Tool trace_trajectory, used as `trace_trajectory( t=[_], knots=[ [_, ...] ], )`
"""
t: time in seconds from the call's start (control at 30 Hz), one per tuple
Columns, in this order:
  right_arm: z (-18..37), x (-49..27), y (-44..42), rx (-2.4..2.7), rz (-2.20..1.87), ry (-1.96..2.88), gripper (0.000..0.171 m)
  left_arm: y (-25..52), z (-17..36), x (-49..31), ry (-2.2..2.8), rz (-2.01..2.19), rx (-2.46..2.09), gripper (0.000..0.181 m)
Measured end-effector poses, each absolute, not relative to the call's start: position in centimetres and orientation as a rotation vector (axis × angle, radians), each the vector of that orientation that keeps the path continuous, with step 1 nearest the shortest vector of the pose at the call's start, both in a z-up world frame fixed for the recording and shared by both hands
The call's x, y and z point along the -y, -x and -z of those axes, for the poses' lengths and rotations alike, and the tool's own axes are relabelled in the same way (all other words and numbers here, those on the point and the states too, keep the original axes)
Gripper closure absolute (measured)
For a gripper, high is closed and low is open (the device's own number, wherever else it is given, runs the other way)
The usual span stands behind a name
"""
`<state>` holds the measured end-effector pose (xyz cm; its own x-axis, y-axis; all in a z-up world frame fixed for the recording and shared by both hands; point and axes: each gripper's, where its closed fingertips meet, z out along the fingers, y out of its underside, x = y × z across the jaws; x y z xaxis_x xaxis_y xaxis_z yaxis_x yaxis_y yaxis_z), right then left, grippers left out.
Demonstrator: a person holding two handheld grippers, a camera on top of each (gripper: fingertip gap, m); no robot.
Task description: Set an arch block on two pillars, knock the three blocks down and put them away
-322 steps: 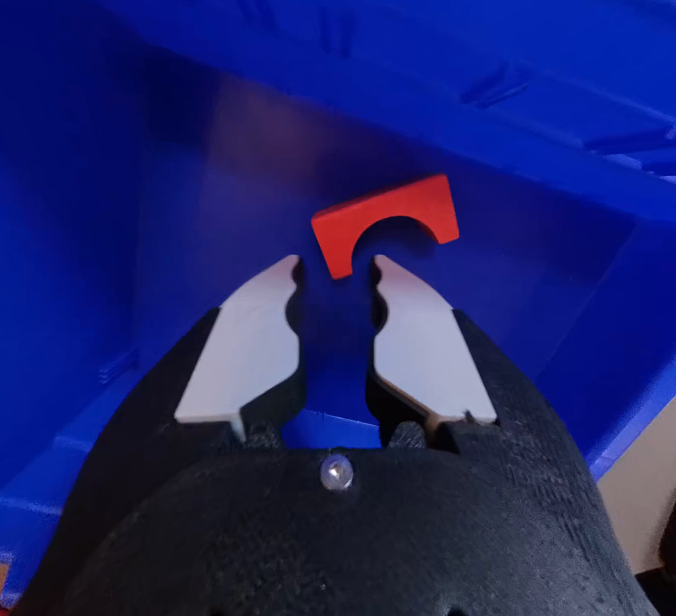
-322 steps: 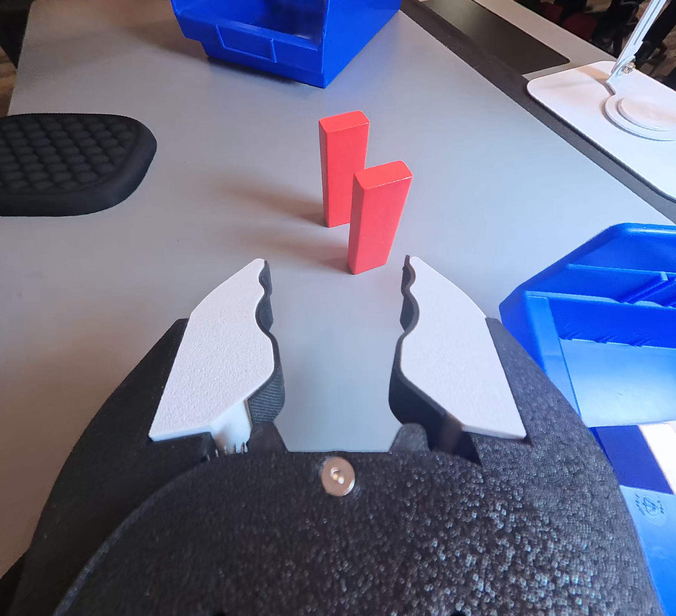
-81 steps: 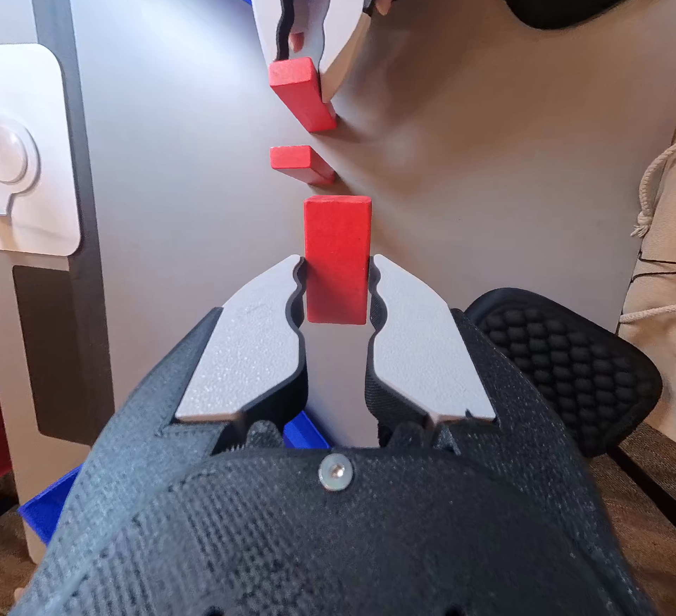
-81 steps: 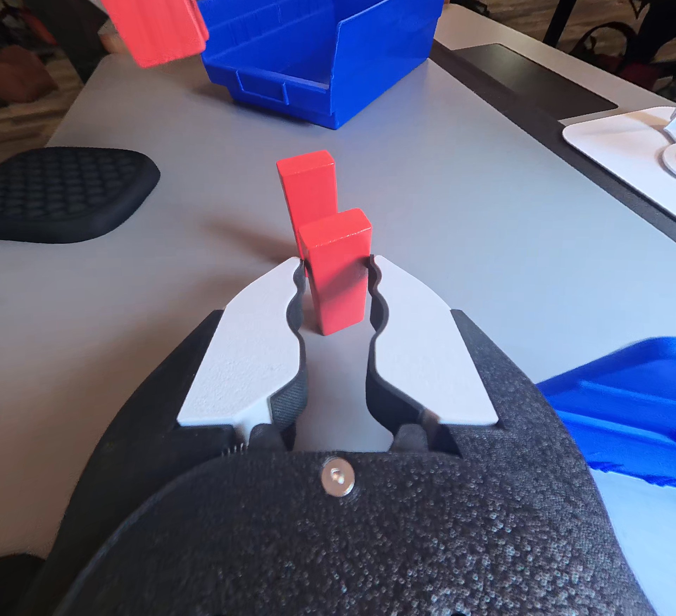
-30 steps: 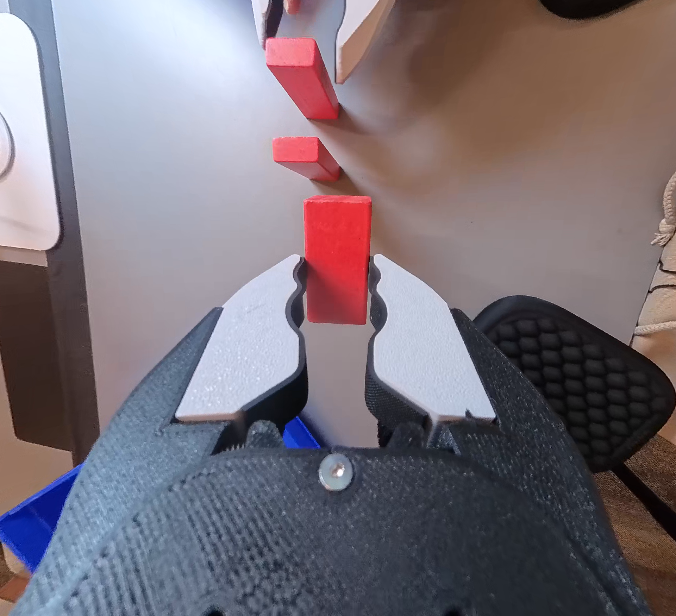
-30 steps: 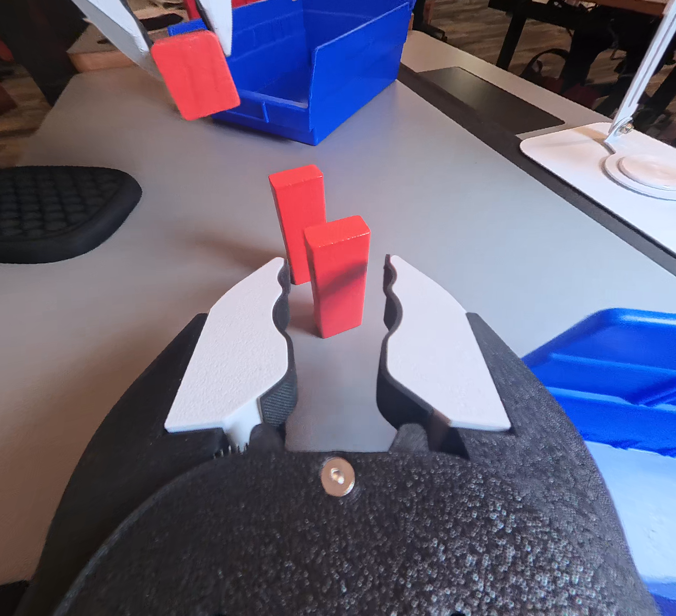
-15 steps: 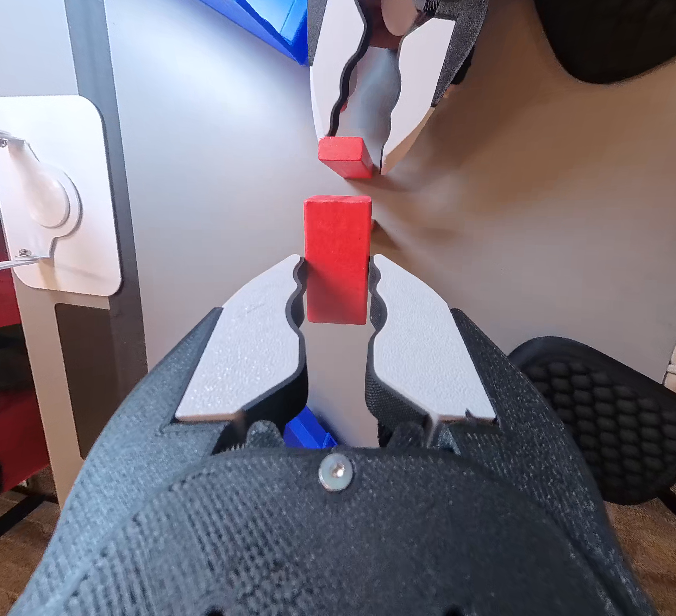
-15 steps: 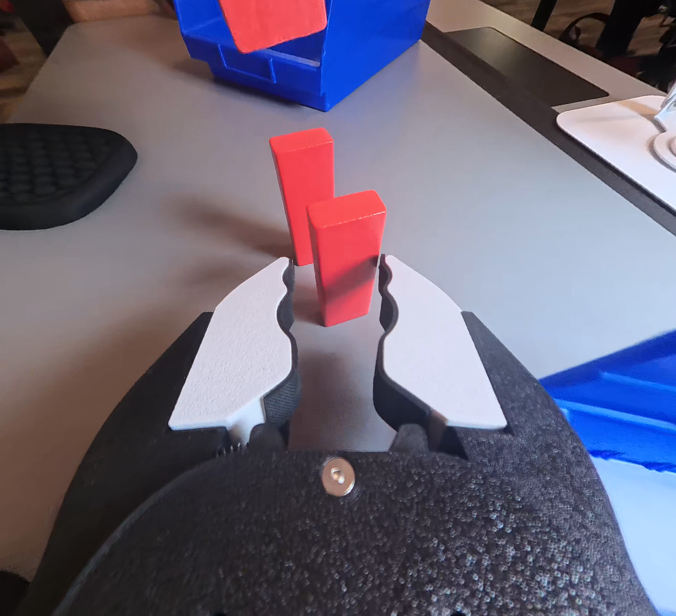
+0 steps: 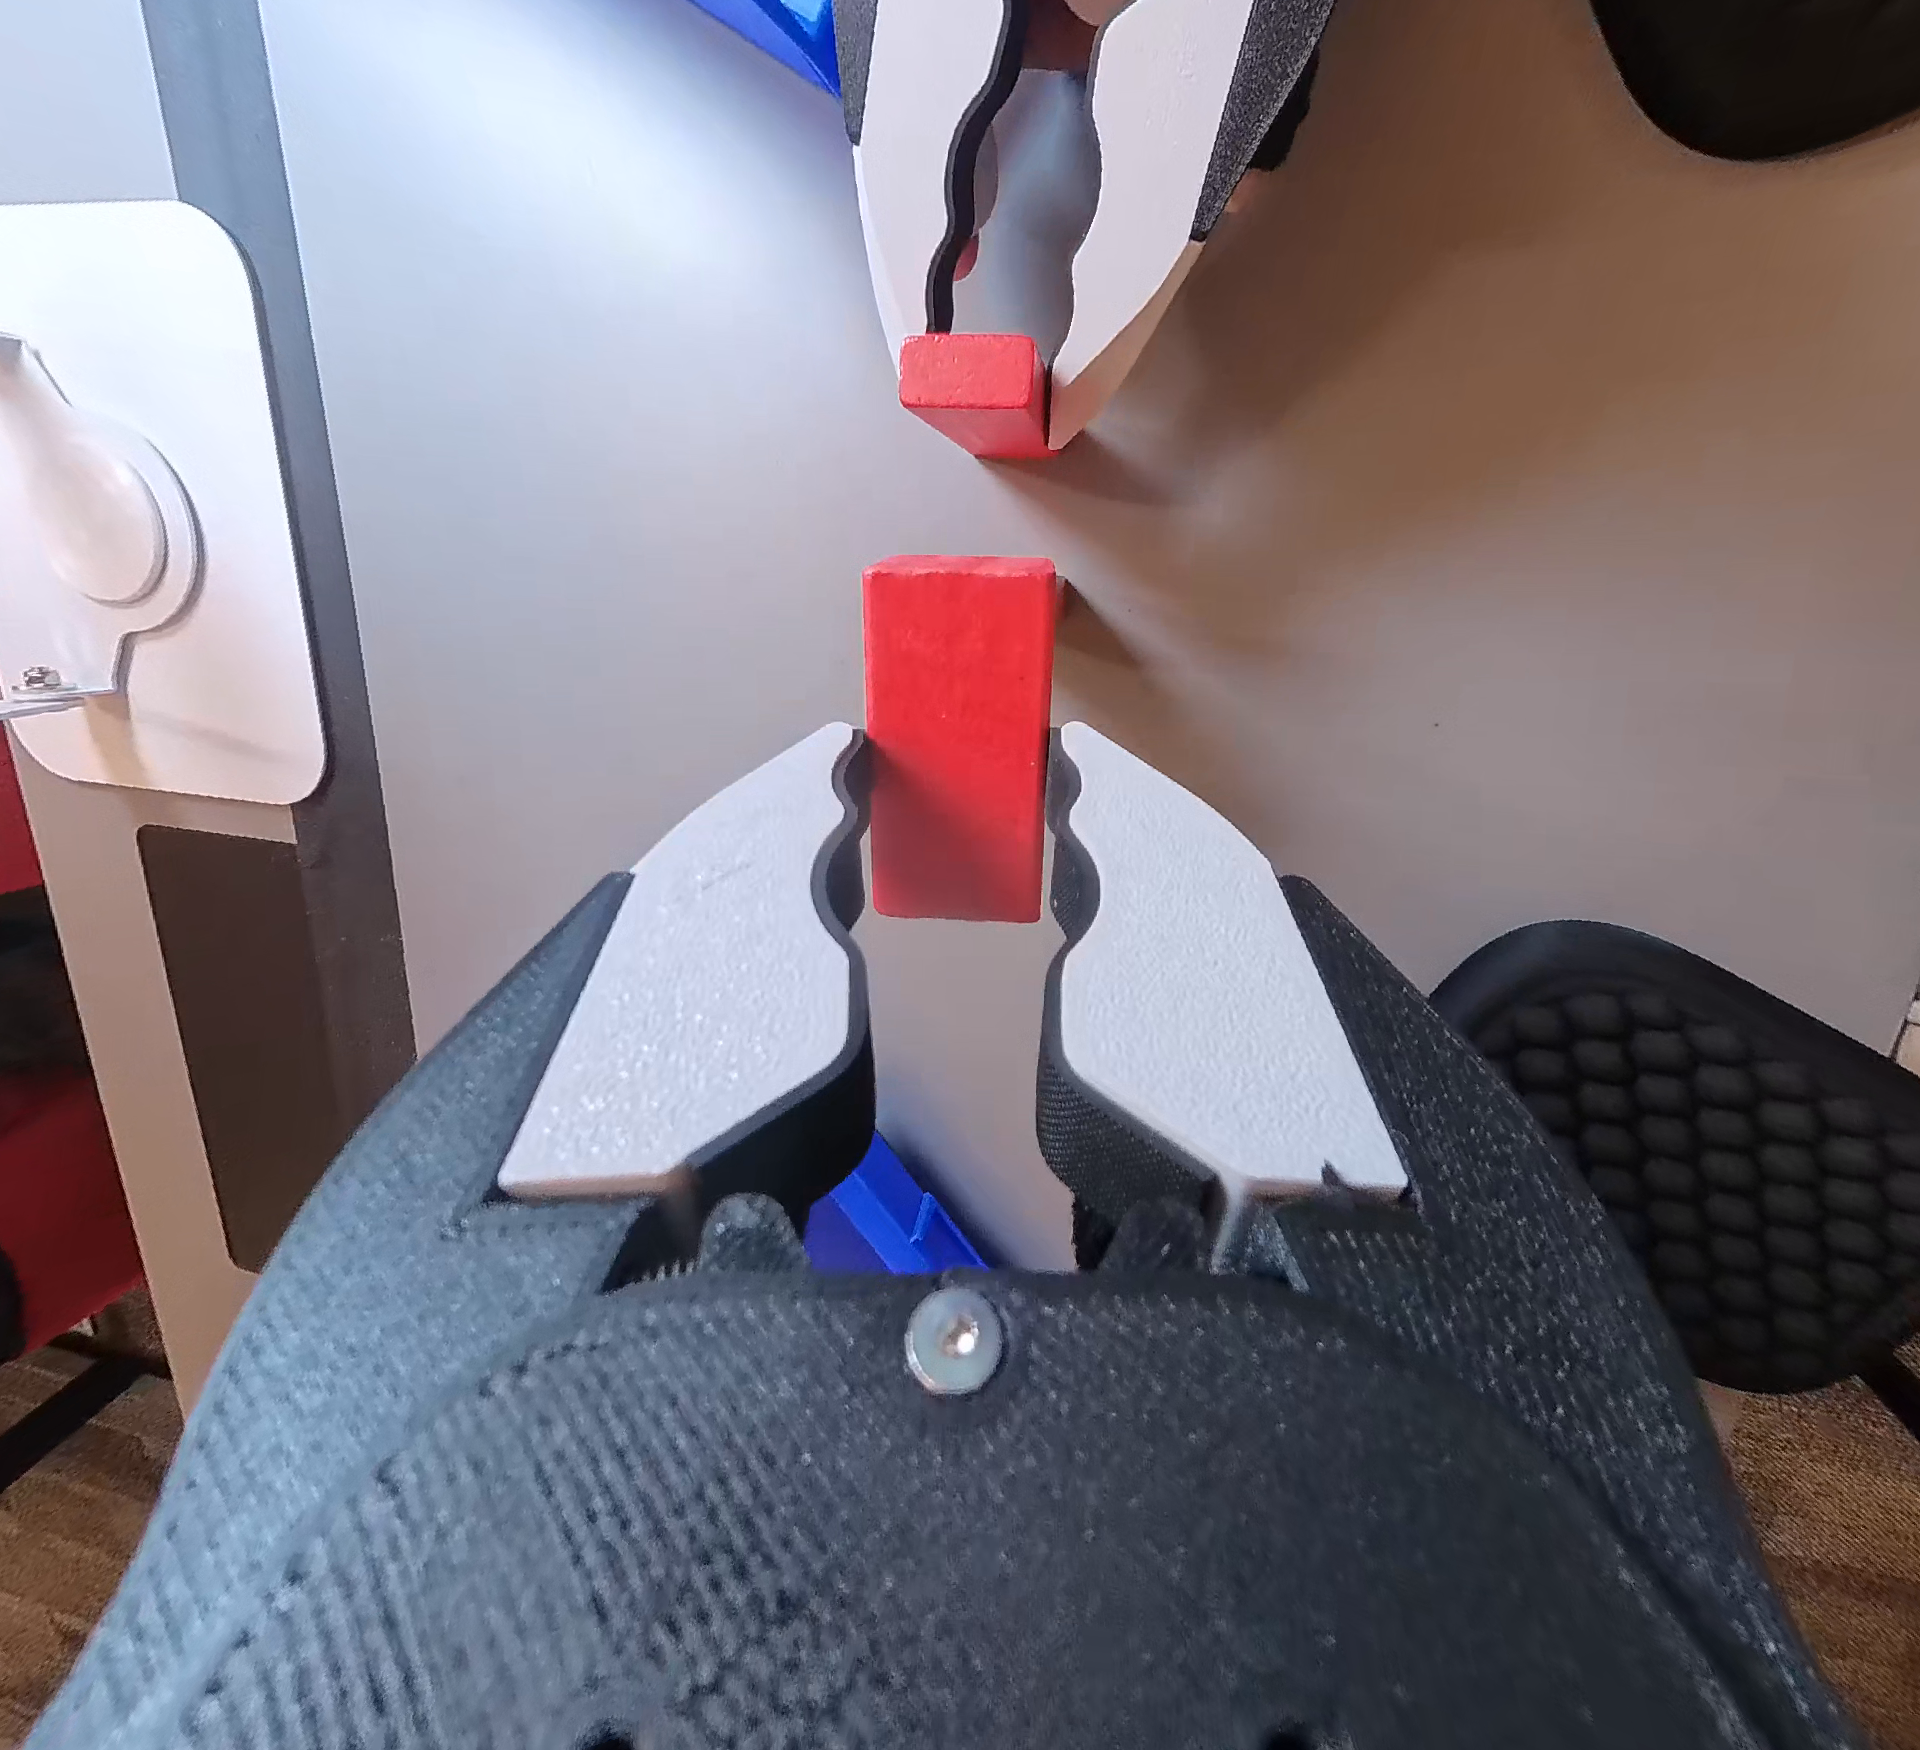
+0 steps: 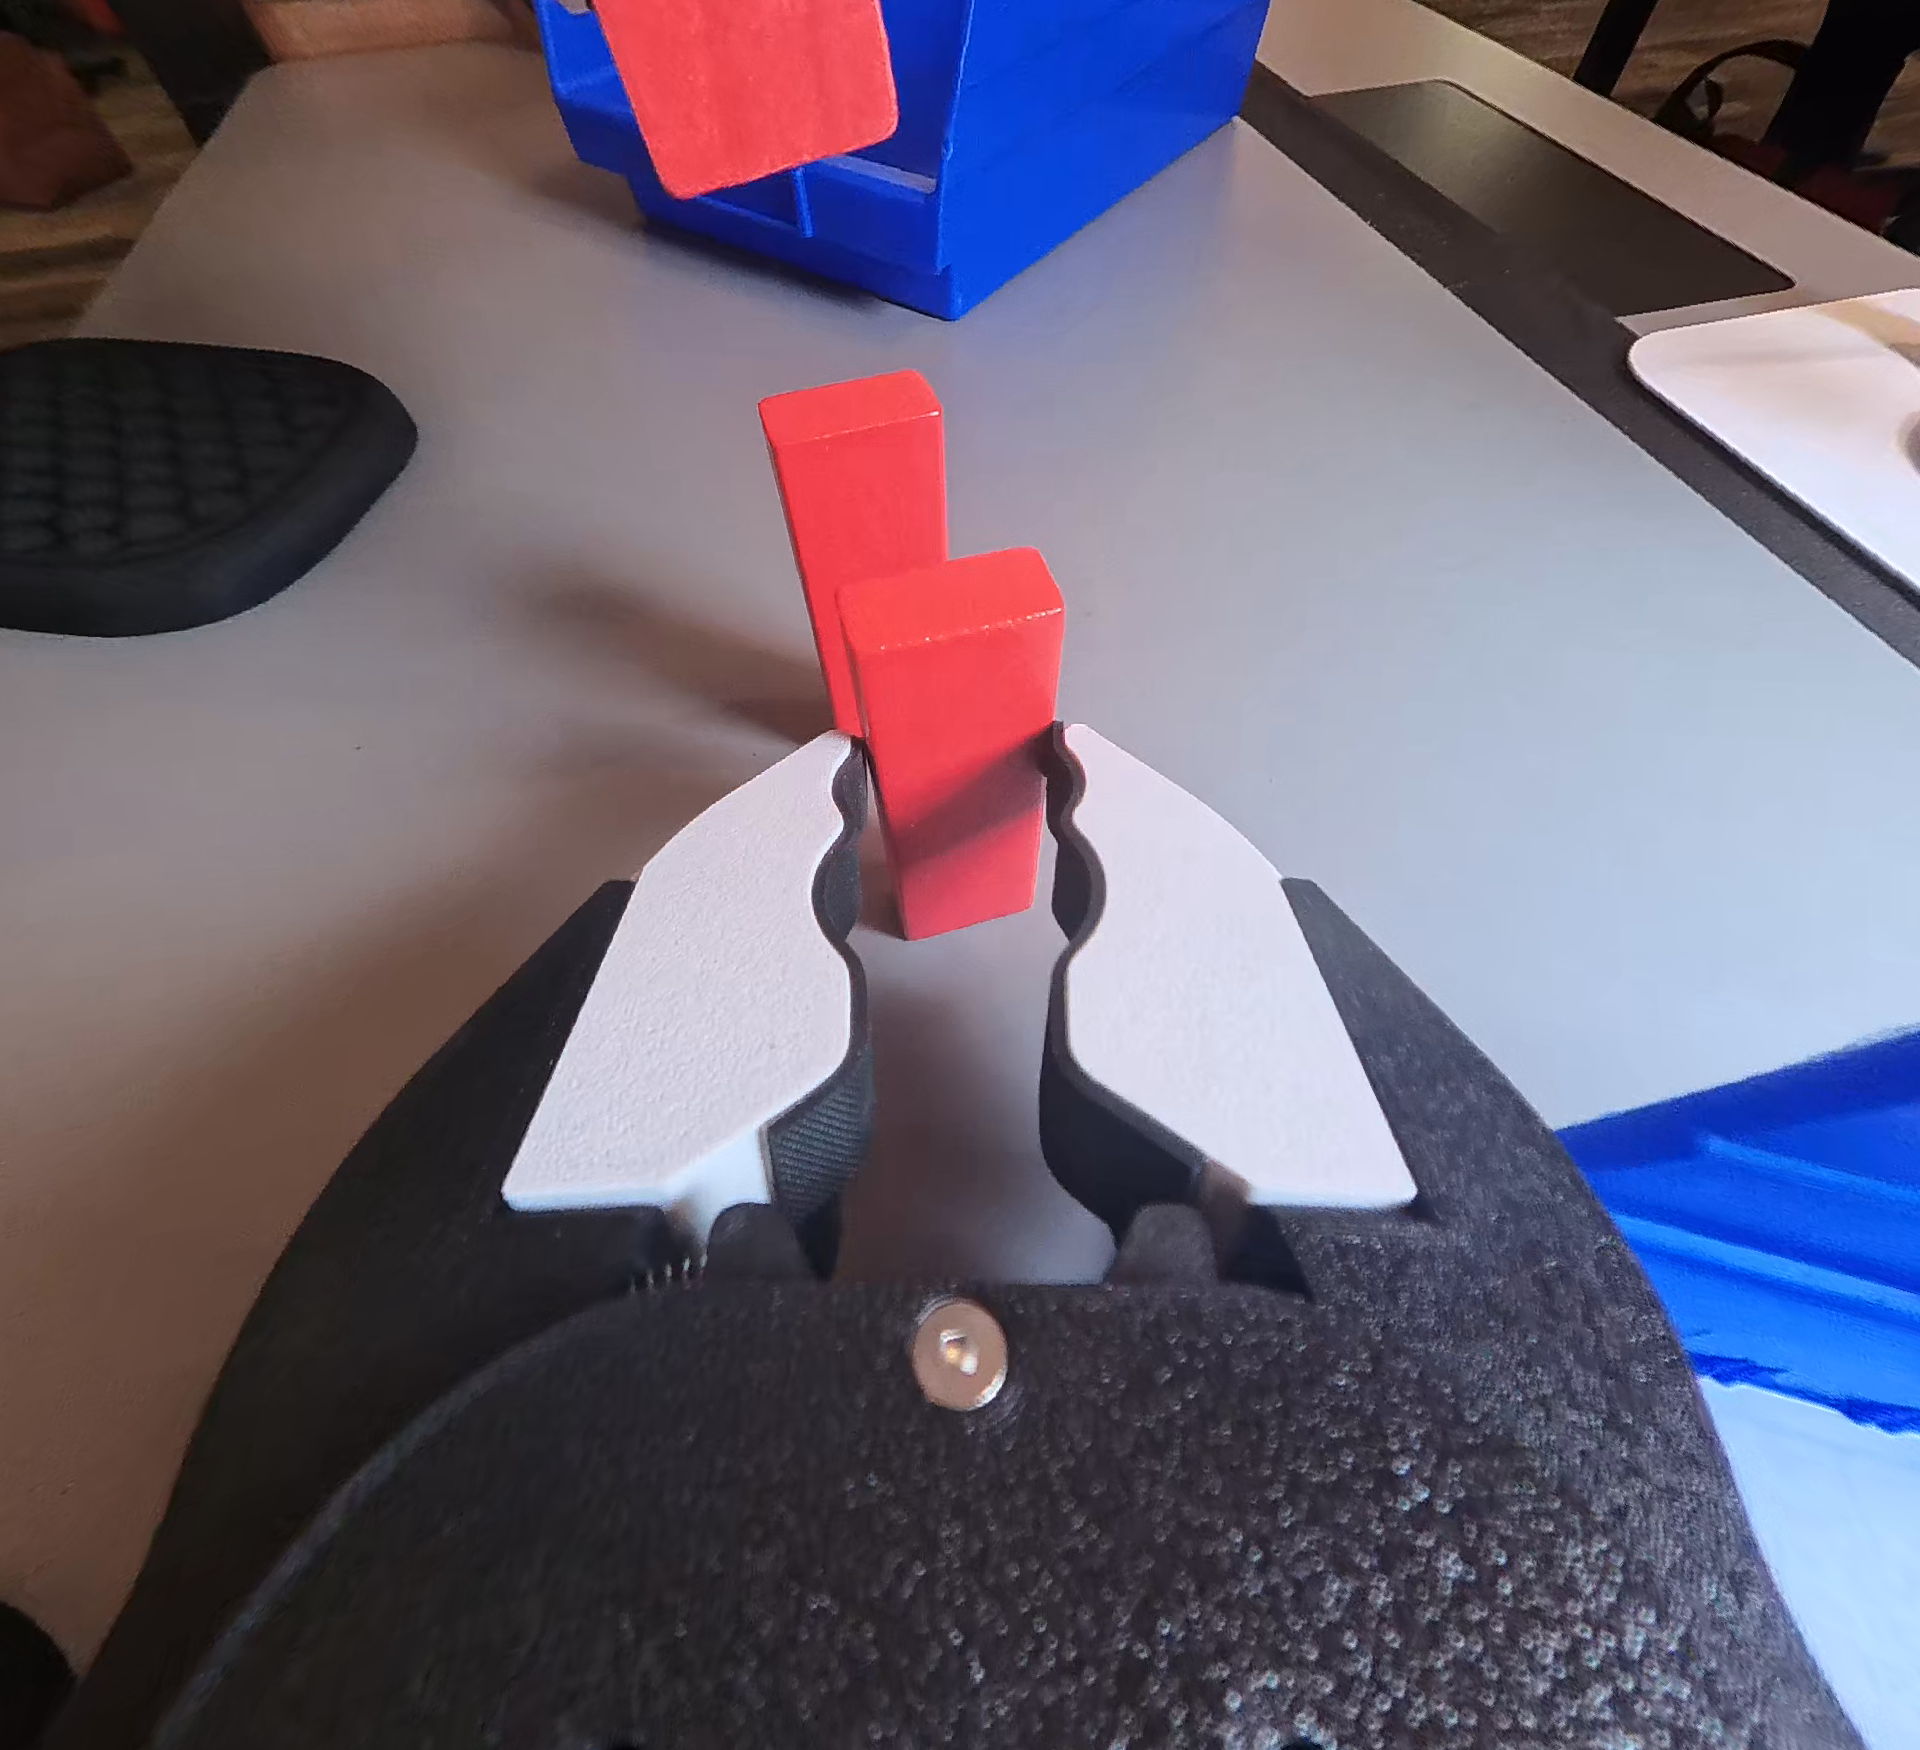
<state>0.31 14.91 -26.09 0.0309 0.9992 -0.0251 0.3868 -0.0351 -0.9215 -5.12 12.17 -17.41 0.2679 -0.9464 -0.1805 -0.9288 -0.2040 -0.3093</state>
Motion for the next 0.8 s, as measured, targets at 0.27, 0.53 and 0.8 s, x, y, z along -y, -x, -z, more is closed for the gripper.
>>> trace_trajectory(
  t=[0.27, 0.53, 0.8],
  knots=[
    [26.09, -14.84, -0.38, 1.473, -1.025, 1.522, 0.138, 4.97, 17.49, -12.21, 2.188, 0.062, -1.72, 0.149],
    [26.07, -14.82, -0.45, 1.482, -1.042, 1.517, 0.138, 4.85, 17.7, -12.29, 2.191, 0.06, -1.728, 0.149],
    [26.09, -14.76, -0.44, 1.486, -1.049, 1.515, 0.138, 4.71, 17.76, -12.34, 2.19, 0.058, -1.733, 0.149]
  ],
)
